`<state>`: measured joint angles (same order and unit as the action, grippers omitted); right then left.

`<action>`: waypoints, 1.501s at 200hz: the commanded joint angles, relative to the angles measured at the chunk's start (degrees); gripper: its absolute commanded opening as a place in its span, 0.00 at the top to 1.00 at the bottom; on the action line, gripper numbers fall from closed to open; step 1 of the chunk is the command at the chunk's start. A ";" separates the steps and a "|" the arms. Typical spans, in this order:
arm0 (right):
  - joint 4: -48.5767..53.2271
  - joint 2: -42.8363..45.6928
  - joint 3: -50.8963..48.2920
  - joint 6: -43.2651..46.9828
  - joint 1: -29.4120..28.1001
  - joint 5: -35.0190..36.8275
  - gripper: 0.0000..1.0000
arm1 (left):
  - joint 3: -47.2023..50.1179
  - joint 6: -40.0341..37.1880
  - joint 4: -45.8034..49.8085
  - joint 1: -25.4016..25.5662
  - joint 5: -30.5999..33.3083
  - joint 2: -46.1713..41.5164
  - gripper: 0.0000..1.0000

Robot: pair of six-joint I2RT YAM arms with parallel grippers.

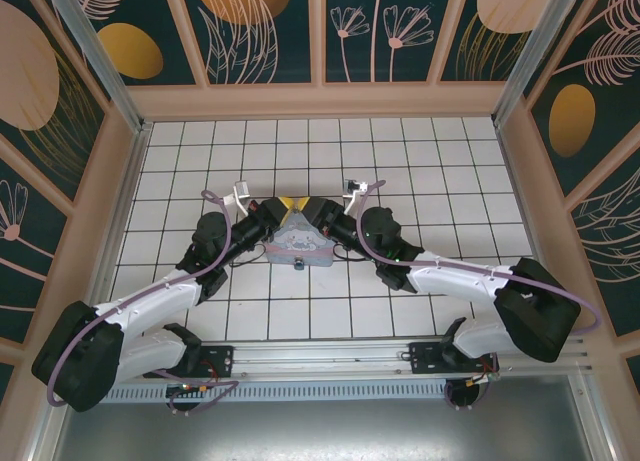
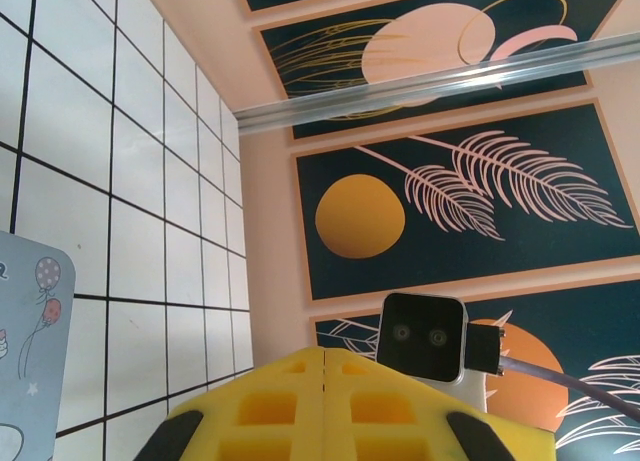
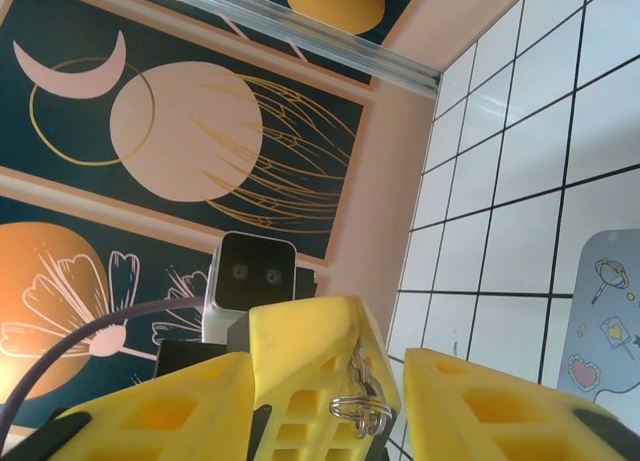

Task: Unlock a padlock with a key

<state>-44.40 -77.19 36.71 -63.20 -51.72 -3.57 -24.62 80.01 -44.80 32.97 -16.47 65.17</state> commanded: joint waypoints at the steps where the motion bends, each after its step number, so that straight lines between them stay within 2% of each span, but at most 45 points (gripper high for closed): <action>1: -1.32 -1.15 1.52 0.53 0.57 -1.47 0.65 | 0.19 -1.05 -3.19 0.25 -1.28 -0.65 1.00; 25: -3.25 -2.46 1.73 0.18 0.66 -3.36 0.81 | -0.08 -1.34 -3.01 0.17 -1.45 -0.83 1.00; 44: -4.74 -3.21 1.78 -0.16 0.55 -4.63 0.83 | -0.17 -1.43 -2.93 0.25 -1.37 -0.75 1.00; 63: -5.88 -3.87 1.70 -0.35 0.46 -5.76 1.00 | -0.38 -1.43 -2.95 0.24 -1.46 -0.52 1.00; 84: -7.25 -4.10 1.27 -0.62 0.48 -6.19 1.00 | -0.43 -1.46 -2.52 0.16 -1.36 -0.57 1.00; 87: -7.37 -4.04 1.20 -0.67 0.46 -6.18 1.00 | -0.50 -1.51 -2.30 0.17 -1.13 -0.63 0.94; 95: -7.54 -3.94 1.00 -0.70 0.40 -5.94 1.00 | -0.58 -1.57 -1.86 0.20 -0.89 -0.82 0.65; 98: -7.54 -3.87 0.93 -0.74 0.40 -5.84 1.00 | -0.46 -1.65 -1.75 0.17 -0.73 -0.91 0.57; 102: -7.55 -3.81 0.85 -0.78 0.35 -5.71 1.00 | -0.43 -1.69 -1.50 0.18 -0.61 -1.07 0.53; 110: -7.54 -3.63 0.67 -0.79 0.40 -5.42 1.00 | -0.43 -1.81 -1.19 0.22 -0.41 -1.26 0.51; 145: -7.37 -3.66 0.72 -0.88 0.39 -4.86 1.00 | -0.26 -1.62 -1.07 0.25 -0.13 -1.14 0.56; 159: -7.41 -3.76 0.71 -1.01 0.40 -4.92 1.00 | -0.13 -1.61 -1.35 0.19 -0.30 -1.05 0.67; 174: -7.24 -3.55 0.51 -0.88 0.40 -4.63 1.00 | -0.08 -1.67 -1.26 0.24 -0.23 -1.08 0.70; 193: -3.36 -2.57 0.36 -0.40 0.40 -3.29 1.00 | -0.10 -2.48 0.51 0.15 0.46 -1.89 0.84; 206: 4.43 -1.76 1.32 1.09 0.40 -1.64 1.00 | -0.20 -3.73 4.04 0.20 2.15 -3.27 0.80; 219: 12.90 -1.50 3.20 3.30 0.40 0.04 0.83 | -0.42 -5.42 8.24 0.12 4.51 -4.88 0.60; 226: 16.87 -1.81 4.37 4.40 0.31 0.64 0.75 | -0.70 -6.16 10.99 0.14 5.80 -5.66 0.55; 240: 23.97 -3.30 7.41 6.93 -0.21 1.98 0.66 | -1.88 -8.16 16.40 0.07 8.19 -6.45 0.40; 260: 33.12 -7.54 13.31 10.41 -1.80 3.73 0.61 | -3.81 -9.53 21.90 -0.56 9.78 -5.81 0.30; 300: 49.67 -18.31 27.65 17.49 -6.51 10.43 0.57 | -3.57 -8.84 25.29 -5.80 9.38 -6.47 0.23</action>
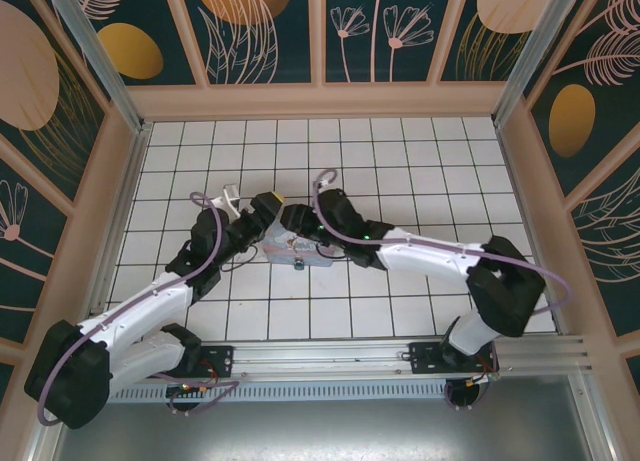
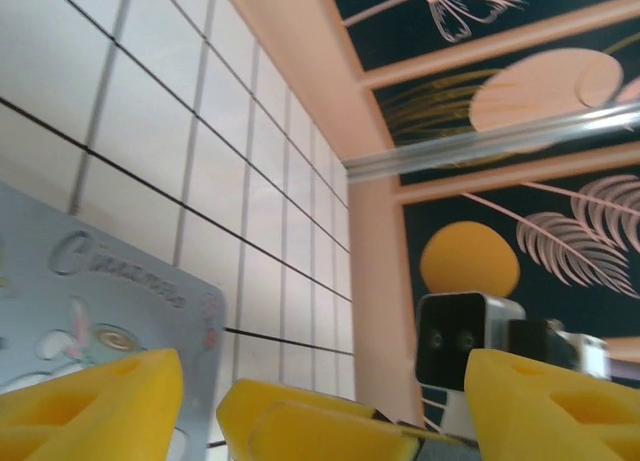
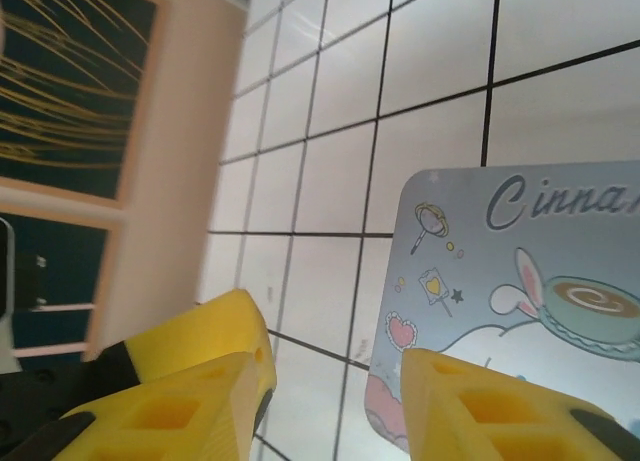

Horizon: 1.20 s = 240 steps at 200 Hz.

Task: Unlock a padlock with a key

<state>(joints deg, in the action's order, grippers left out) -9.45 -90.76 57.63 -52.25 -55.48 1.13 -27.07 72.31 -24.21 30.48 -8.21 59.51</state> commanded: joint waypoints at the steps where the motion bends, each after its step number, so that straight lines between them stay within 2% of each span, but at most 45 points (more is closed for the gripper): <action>1: 15.03 -4.93 7.07 6.76 -2.86 5.90 0.57 | -1.04 -1.13 4.74 -3.49 1.10 -0.89 0.23; 26: 21.15 -9.89 12.47 10.17 -4.75 10.28 0.58 | -0.70 -1.27 6.63 -8.25 -0.56 -3.24 0.22; 49: 23.49 -11.66 14.15 11.03 -5.51 13.06 0.60 | -0.53 -1.66 7.82 -10.29 -0.98 -4.94 0.21; 97: 27.34 -12.03 16.08 8.13 -7.35 17.70 0.57 | 0.51 -0.92 6.47 -10.66 -2.34 -4.57 0.20; 122: 32.37 -13.54 19.81 5.33 -8.52 19.94 0.48 | 0.92 -0.63 5.63 -10.66 -2.34 -4.25 0.19; 143: 36.10 -16.33 23.43 2.36 -9.02 20.36 0.45 | 1.22 0.01 4.98 -10.75 -2.09 -3.88 0.19; 176: 41.00 -19.89 27.12 -2.15 -9.73 21.84 0.45 | 1.32 1.37 4.62 -11.05 -0.73 -3.94 0.18; 240: 42.51 -20.40 26.60 -5.18 -9.60 24.89 0.49 | 0.97 2.10 4.61 -12.10 0.20 -4.31 0.16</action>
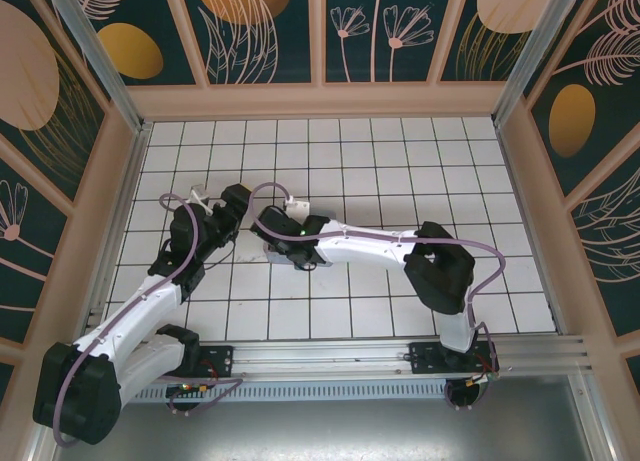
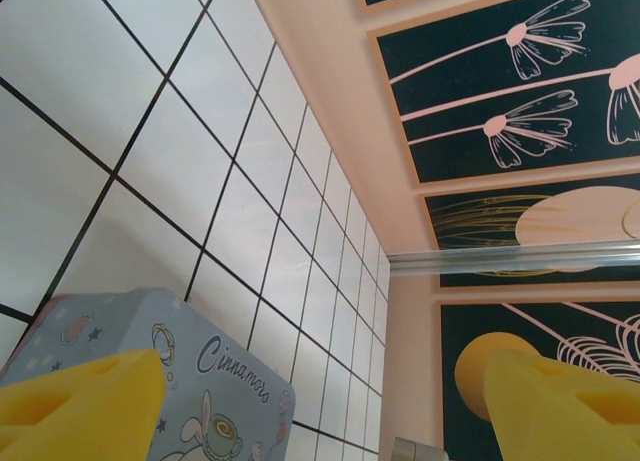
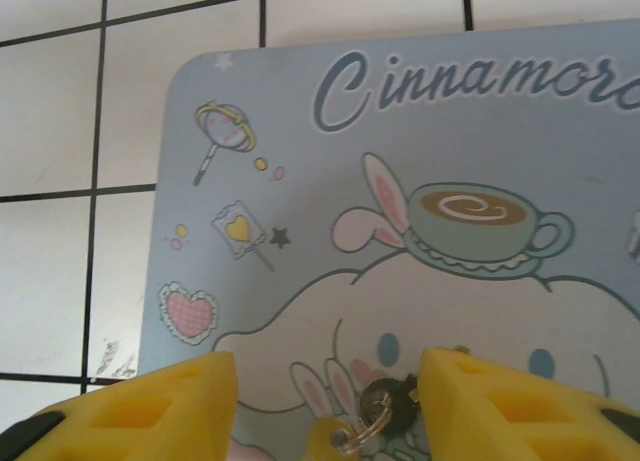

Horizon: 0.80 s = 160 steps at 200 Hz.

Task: Unlock a padlock with a key

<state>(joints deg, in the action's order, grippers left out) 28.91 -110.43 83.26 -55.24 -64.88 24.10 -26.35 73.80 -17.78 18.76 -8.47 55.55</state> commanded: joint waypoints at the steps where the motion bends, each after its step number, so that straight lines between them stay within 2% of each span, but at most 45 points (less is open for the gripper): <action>1: 4.24 -0.74 0.99 -2.17 -0.22 1.96 0.49 | 0.29 0.58 -1.82 -0.39 0.42 -0.35 0.16; 120: 7.11 3.66 1.09 -4.55 -2.15 6.18 0.47 | 1.70 1.36 -4.54 -0.47 -1.01 0.34 0.16; 139: 5.49 4.54 1.00 2.20 -1.84 6.84 0.47 | 1.57 1.37 -4.63 -0.48 -1.35 0.48 0.16; 160: 0.05 7.80 -1.48 17.28 -1.41 3.76 0.47 | 0.97 0.88 -4.51 -0.48 -2.48 0.52 0.15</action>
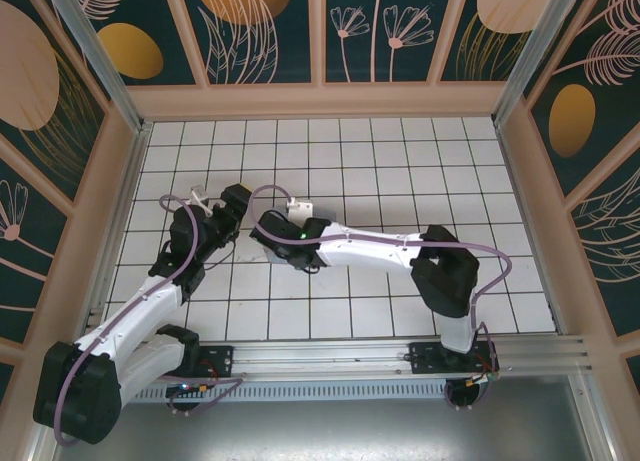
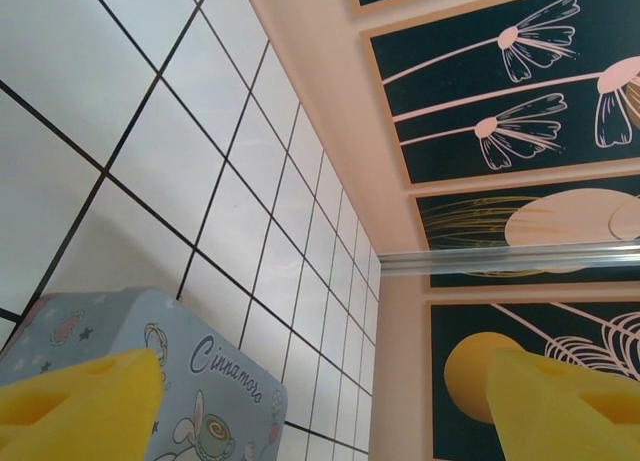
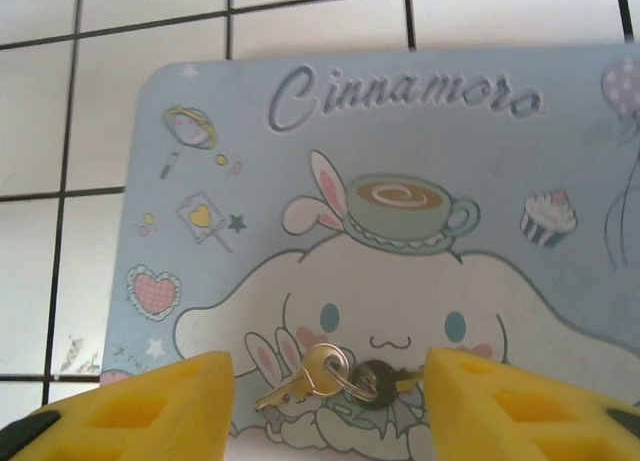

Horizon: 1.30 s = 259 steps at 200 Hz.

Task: Unlock a padlock with a key

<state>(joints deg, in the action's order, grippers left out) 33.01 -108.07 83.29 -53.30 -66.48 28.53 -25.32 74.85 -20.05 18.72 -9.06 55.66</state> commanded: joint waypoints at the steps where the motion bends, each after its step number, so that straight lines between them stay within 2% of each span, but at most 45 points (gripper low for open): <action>1: -4.17 5.60 -1.65 15.99 0.24 -0.81 0.47 | -0.11 -0.16 -2.21 -0.44 -1.99 0.46 0.15; 32: -8.12 10.42 -6.22 32.46 2.97 -12.58 0.49 | -0.61 -0.79 -2.18 -0.44 -3.79 0.86 0.15; 83: -11.86 14.14 -13.19 43.30 8.12 -20.60 0.55 | -1.11 -1.08 -2.02 -0.42 -5.16 0.77 0.14; 150: -18.18 12.26 -16.69 46.79 9.93 -24.99 0.56 | -2.29 -2.08 -0.41 -0.43 -5.18 1.14 0.13; 259: -19.04 7.00 -15.55 47.87 9.88 -27.47 0.61 | -2.51 -2.05 -0.65 -0.41 -5.09 1.72 0.13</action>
<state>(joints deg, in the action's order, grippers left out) 15.20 -99.70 66.98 -6.26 -56.93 2.85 -26.24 73.71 -20.34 18.68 -13.26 56.95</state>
